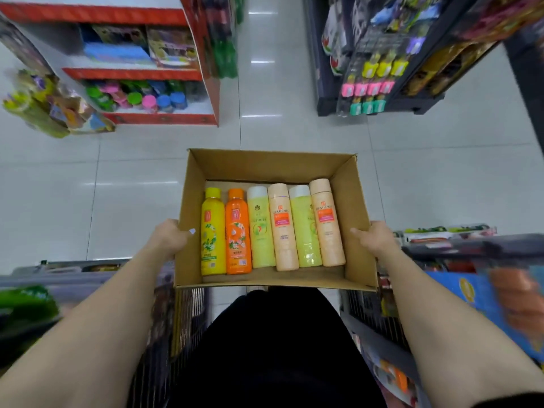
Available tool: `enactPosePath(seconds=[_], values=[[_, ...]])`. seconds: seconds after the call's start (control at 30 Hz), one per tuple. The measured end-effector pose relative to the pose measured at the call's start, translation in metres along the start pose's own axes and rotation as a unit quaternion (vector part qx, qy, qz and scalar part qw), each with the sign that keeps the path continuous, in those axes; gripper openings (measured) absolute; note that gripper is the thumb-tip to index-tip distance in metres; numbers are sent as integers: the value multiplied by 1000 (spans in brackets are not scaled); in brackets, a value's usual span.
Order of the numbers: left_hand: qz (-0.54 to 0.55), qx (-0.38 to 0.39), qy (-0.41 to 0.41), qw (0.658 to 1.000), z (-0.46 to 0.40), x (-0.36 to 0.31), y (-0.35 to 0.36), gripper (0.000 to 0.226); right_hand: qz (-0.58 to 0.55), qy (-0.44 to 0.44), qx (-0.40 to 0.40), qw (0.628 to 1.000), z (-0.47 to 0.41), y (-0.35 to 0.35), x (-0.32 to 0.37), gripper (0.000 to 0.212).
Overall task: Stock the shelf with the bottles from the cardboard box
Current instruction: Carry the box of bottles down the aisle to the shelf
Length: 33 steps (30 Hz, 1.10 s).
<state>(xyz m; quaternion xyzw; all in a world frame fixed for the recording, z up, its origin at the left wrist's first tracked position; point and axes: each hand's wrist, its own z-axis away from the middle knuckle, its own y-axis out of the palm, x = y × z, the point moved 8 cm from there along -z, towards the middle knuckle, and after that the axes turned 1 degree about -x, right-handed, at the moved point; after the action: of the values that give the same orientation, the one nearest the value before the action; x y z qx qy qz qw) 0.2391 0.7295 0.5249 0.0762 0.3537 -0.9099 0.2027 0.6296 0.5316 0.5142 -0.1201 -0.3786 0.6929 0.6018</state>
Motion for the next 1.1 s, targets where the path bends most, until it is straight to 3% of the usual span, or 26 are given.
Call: enactPosePath(seconds=[0.13, 0.53, 0.73, 1.1], values=[[30, 38, -18, 999, -51, -44, -21, 38, -9, 6, 15, 1000, -51, -11, 48, 26], [73, 30, -31, 996, -188, -215, -135, 38, -33, -26, 8, 999, -204, -106, 256, 33], [32, 65, -9, 997, -276, -305, -172, 39, -48, 7, -7, 999, -282, -143, 328, 31], [-71, 26, 75, 994, -448, -507, -297, 37, -93, 47, -41, 994, -406, -213, 477, 38]])
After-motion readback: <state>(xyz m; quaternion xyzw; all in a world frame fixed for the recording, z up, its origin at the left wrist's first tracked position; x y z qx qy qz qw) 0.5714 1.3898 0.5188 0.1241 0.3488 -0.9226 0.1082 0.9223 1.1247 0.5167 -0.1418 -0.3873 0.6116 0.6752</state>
